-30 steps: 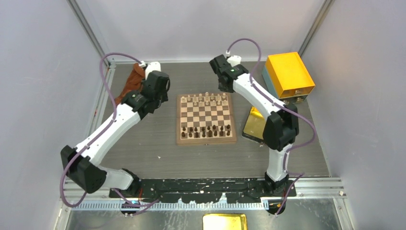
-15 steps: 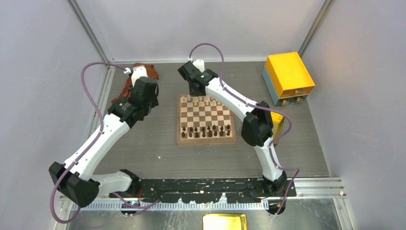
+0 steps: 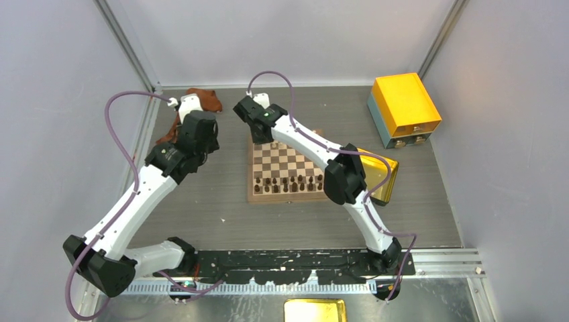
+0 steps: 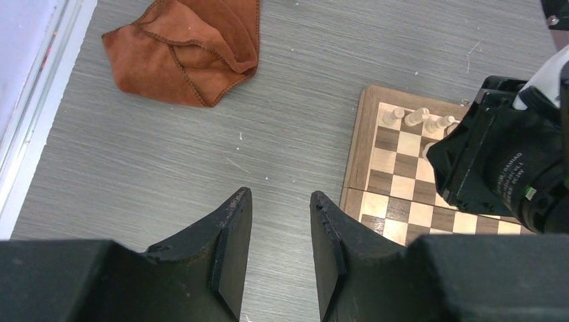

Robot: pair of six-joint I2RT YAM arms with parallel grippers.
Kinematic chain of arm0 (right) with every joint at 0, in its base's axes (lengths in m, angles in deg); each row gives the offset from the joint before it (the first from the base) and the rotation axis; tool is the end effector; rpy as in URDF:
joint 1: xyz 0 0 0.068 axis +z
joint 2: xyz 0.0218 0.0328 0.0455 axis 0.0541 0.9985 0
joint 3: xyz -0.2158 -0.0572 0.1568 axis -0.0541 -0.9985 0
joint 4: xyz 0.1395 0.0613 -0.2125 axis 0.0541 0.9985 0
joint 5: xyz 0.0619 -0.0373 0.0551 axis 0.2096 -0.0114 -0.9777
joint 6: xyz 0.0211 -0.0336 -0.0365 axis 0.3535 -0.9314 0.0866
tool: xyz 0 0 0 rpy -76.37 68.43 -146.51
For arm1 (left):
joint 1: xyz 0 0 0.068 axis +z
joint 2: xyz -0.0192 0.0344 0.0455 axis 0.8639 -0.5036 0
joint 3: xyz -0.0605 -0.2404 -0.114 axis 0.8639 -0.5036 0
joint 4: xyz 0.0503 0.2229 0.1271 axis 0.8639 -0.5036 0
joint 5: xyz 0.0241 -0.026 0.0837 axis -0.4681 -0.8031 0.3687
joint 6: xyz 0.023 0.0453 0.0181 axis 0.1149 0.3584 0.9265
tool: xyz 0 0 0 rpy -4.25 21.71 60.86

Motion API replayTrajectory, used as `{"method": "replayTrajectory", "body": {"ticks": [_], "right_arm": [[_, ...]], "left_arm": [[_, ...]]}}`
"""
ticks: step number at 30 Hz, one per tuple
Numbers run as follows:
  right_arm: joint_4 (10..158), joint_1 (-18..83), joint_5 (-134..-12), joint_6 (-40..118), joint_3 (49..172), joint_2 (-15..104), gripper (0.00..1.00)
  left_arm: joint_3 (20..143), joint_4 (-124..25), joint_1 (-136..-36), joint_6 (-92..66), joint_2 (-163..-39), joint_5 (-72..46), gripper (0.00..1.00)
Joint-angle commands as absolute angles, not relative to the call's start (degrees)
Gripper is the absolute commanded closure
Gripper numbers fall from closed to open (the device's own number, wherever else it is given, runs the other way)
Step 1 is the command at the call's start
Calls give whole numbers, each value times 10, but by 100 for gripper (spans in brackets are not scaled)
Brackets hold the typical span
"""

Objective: Set up the chess pieces on the board
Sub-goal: Place the chess piece on the chessboard.

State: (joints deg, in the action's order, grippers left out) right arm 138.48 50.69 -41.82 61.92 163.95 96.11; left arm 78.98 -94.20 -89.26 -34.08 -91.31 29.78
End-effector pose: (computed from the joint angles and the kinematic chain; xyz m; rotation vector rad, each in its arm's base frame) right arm 0.3493 0.3611 0.2629 -0.2353 2.4548 0.0288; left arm 0.2126 -0.0971 0.3680 -0.3780 2.0713 0.0262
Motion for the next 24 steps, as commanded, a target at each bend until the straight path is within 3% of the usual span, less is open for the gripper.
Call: {"method": "replayTrajectory", "body": {"ticks": [1, 24], "right_arm": [[1400, 511, -421, 620, 1680, 965, 99], [1413, 494, -433, 630, 1722, 1039, 99]], "left_arm": [[793, -937, -889, -352, -894, 305, 61], [783, -941, -889, -338, -884, 298, 61]]}}
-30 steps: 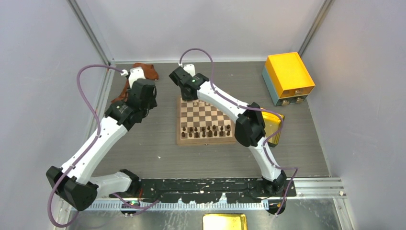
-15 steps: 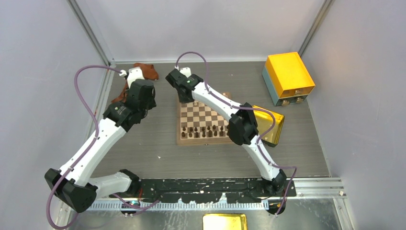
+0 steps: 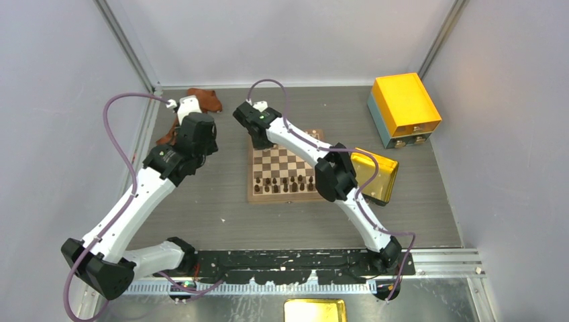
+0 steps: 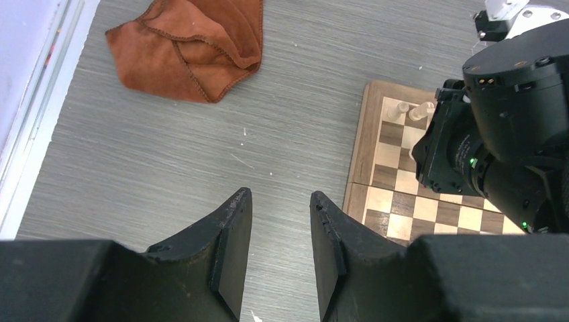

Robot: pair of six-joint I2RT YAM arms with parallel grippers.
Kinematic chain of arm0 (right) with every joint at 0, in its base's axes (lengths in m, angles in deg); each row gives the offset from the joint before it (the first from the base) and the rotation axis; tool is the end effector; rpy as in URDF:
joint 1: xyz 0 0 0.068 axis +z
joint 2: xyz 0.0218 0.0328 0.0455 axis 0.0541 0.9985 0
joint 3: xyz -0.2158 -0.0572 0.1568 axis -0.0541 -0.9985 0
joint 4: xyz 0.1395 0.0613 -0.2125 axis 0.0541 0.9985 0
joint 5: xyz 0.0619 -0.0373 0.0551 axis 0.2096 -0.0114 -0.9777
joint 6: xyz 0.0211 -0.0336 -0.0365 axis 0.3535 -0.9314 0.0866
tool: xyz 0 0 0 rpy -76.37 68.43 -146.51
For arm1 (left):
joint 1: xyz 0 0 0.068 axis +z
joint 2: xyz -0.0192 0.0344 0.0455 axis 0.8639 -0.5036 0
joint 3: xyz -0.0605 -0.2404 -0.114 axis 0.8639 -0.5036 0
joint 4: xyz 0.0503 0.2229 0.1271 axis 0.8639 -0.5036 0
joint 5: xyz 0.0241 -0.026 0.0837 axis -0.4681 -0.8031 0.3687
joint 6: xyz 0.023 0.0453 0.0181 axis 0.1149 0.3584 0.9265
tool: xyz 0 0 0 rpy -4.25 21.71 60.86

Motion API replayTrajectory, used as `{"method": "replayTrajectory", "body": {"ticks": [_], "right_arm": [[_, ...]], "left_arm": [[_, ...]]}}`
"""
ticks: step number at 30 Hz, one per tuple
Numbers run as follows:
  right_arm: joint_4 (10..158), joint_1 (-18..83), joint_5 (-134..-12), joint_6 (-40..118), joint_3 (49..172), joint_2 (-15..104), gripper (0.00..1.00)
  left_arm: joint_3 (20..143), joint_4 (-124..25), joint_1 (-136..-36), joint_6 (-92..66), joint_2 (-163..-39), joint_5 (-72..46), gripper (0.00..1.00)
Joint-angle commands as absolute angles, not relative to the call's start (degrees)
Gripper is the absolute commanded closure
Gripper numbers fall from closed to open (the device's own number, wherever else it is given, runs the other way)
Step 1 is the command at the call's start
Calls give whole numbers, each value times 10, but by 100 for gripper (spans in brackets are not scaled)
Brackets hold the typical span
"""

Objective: Set up the chess pieces on the board
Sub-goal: Place the chess piece on the chessboard.

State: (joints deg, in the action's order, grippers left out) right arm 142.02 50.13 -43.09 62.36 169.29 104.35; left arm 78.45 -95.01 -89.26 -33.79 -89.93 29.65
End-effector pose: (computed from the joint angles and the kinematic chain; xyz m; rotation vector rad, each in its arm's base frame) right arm 0.3643 0.3711 0.2167 -0.2608 2.5495 -0.0435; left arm 0.2066 -0.0937 0.3688 -0.3719 2.0728 0.0265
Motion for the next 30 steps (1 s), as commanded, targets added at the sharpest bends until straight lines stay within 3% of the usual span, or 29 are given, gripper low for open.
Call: {"method": "replayTrajectory", "body": {"ticks": [1, 30], "right_arm": [[1412, 494, -434, 630, 1722, 1040, 99], [1401, 479, -463, 639, 1752, 1071, 99]], "left_arm": [[782, -941, -889, -338, -885, 298, 61], [775, -928, -889, -332, -894, 283, 62]]}}
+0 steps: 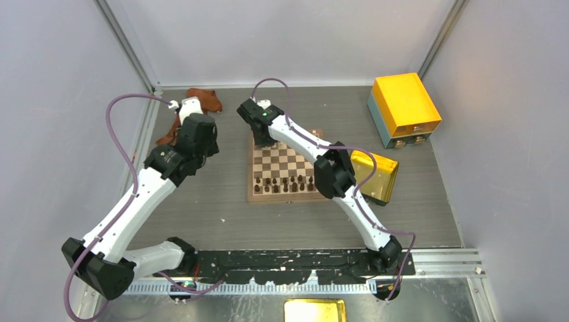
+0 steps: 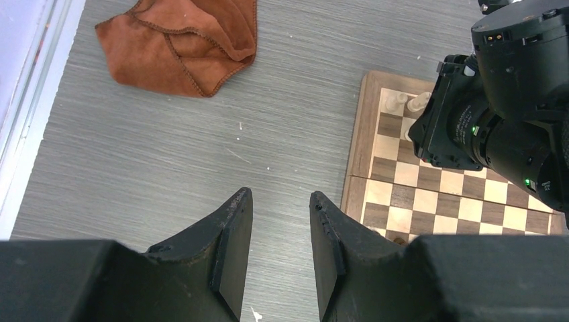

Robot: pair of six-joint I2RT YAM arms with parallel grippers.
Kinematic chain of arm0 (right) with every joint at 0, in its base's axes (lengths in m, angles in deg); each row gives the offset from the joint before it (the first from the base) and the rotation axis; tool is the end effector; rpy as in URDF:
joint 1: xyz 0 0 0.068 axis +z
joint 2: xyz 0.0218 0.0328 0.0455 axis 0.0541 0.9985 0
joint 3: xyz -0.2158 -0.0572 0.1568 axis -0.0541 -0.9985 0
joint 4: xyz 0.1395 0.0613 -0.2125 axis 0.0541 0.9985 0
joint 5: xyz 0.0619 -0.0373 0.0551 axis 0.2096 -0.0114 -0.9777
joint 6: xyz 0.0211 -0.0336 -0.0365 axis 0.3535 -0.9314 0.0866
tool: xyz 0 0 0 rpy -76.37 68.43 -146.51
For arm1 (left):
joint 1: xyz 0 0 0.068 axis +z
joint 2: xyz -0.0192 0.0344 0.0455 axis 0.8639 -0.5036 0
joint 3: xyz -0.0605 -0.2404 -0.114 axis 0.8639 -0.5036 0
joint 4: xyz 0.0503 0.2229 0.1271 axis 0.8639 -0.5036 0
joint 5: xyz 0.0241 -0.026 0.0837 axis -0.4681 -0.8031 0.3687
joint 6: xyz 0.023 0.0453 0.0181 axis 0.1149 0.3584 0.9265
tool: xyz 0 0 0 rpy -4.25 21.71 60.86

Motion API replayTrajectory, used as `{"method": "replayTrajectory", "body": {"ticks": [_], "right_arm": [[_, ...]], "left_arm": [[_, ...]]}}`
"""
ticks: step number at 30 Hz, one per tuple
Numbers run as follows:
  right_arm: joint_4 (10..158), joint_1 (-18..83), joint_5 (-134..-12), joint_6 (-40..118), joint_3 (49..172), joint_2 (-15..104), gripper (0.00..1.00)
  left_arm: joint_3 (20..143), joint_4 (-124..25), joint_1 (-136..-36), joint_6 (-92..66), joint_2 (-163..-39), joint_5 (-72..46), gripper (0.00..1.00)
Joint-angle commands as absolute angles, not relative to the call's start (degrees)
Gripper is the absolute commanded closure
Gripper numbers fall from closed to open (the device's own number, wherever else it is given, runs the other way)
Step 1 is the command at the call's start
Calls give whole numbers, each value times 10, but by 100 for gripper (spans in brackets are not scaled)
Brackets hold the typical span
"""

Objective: Set up the chess pieces on the board
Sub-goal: Place the chess piece on the chessboard.

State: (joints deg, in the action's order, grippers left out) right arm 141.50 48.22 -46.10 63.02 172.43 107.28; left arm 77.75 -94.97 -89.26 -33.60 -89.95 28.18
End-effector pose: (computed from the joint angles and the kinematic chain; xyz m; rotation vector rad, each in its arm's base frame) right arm 0.3820 0.3668 0.2070 -0.2179 2.5752 0.0137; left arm 0.2068 -0.0948 0.3646 -0.3534 2.0956 0.0115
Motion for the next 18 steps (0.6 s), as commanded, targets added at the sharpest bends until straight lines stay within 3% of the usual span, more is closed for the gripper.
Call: {"method": "replayTrajectory", "body": {"ticks": [1, 18], "right_arm": [[1401, 479, -462, 638, 1752, 1072, 99], [1399, 475, -452, 634, 1752, 1074, 99]], "left_arm": [[775, -928, -889, -331, -894, 284, 62], [763, -925, -891, -329, -887, 285, 62]]}}
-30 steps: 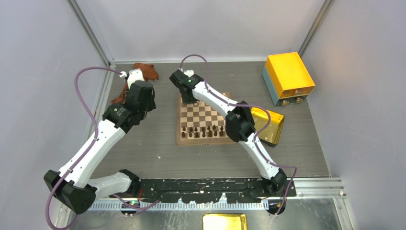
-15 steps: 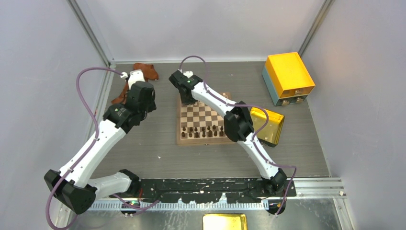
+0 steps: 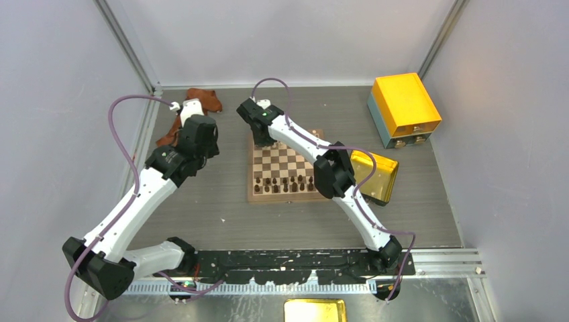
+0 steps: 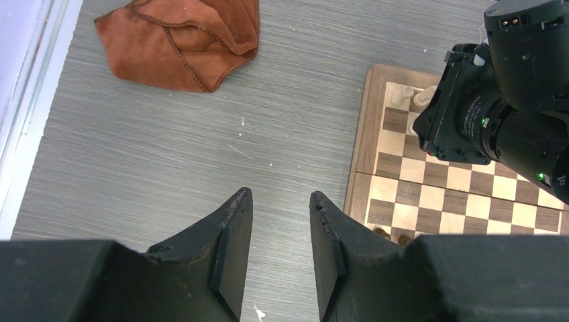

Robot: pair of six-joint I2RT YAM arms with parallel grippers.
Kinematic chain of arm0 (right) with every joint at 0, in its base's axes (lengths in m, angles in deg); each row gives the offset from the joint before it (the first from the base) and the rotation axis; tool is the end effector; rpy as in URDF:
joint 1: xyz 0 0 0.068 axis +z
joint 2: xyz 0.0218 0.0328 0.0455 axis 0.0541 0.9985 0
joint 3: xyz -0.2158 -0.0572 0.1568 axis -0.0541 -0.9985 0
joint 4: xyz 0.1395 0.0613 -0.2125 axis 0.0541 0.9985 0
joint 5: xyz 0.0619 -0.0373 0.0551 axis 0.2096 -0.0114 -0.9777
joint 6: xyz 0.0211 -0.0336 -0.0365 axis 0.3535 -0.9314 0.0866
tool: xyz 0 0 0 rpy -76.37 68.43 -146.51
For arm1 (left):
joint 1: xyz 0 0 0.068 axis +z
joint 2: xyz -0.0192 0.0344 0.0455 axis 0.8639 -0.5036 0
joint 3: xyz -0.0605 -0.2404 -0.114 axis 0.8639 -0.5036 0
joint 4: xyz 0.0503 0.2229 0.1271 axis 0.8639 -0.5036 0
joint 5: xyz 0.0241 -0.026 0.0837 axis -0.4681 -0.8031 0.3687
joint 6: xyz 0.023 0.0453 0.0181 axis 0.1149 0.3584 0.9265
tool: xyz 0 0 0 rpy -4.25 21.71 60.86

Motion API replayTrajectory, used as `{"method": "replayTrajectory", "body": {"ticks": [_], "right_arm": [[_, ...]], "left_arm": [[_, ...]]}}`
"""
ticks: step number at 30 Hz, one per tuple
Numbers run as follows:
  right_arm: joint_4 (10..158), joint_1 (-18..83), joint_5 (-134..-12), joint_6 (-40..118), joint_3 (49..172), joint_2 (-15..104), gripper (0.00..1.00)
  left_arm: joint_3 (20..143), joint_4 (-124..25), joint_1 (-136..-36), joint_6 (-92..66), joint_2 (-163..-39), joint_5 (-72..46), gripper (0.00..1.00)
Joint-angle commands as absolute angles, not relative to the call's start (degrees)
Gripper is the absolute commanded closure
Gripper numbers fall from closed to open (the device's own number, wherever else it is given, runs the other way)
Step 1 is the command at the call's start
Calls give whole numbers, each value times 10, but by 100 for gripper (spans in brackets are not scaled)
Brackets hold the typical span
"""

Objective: Set up the chess pieces on the board
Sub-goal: Place the chess piece on the chessboard.

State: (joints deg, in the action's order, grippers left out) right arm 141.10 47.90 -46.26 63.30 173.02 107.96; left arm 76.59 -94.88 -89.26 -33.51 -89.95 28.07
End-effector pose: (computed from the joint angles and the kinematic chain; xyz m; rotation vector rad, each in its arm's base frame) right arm 0.3857 0.3665 0.2043 -0.2038 2.5738 0.0208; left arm 0.2071 -0.0950 0.3582 -0.3463 2.1122 0.0231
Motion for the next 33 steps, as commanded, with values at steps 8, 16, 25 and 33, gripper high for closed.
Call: {"method": "replayTrajectory", "body": {"ticks": [8, 16, 25, 33], "right_arm": [[1399, 475, -445, 629, 1750, 1074, 99], [1398, 474, -438, 624, 1748, 1073, 99], [1397, 475, -445, 619, 1743, 1074, 93], [1393, 475, -461, 617, 1743, 1074, 80]], "left_arm": [[760, -925, -892, -329, -885, 286, 62], [759, -925, -893, -330, -885, 286, 62], [756, -925, -893, -331, -883, 286, 61], [752, -924, -894, -331, -882, 285, 59]]}}
